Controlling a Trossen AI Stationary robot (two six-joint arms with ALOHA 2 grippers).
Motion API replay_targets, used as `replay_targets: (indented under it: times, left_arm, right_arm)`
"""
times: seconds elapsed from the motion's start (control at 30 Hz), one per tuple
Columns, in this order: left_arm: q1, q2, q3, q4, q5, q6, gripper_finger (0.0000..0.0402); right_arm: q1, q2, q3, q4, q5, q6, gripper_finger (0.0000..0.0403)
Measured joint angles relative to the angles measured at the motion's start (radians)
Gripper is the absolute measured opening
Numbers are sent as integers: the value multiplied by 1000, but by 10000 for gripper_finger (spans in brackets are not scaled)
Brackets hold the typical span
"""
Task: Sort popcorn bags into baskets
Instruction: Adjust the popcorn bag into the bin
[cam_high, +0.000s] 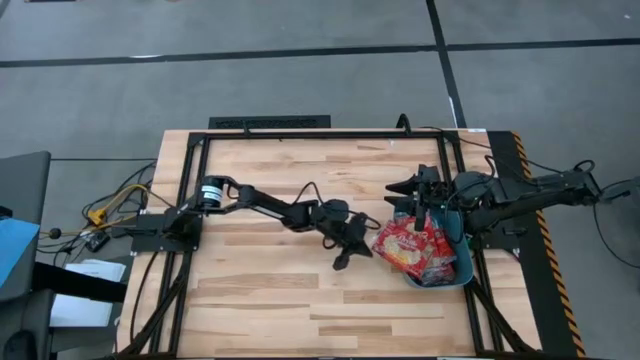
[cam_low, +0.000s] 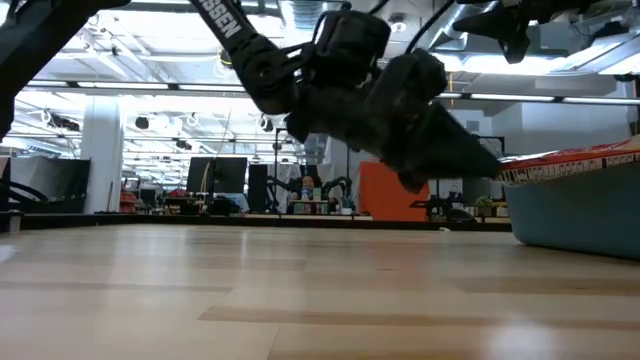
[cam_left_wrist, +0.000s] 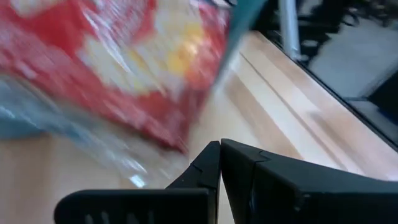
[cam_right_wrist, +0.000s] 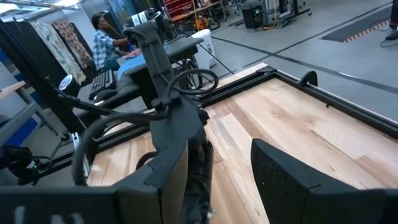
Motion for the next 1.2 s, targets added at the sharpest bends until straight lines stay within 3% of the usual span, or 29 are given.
replay_targets:
  times: [0.43,0.63,0.73,0.93,1.2]
  left_arm:
    - [5,-3,97,-5,-77,126,0]
    - [17,-94,99,-255,79,228,0]
    - [-4,-83,93,-343,87,267,0]
    - [-50,15,104,-290,20,319,0]
    - [-17,90,178,-275,-64,292,0]
  right_arm:
    - [1,0,0,0,0,2,188]
    - [25,0,0,-2,2,0,190]
    - [34,0,0,-3,1,-5,194]
    - [39,0,1,-32,1,0,199]
    - [36,0,2,-44,1,3,191]
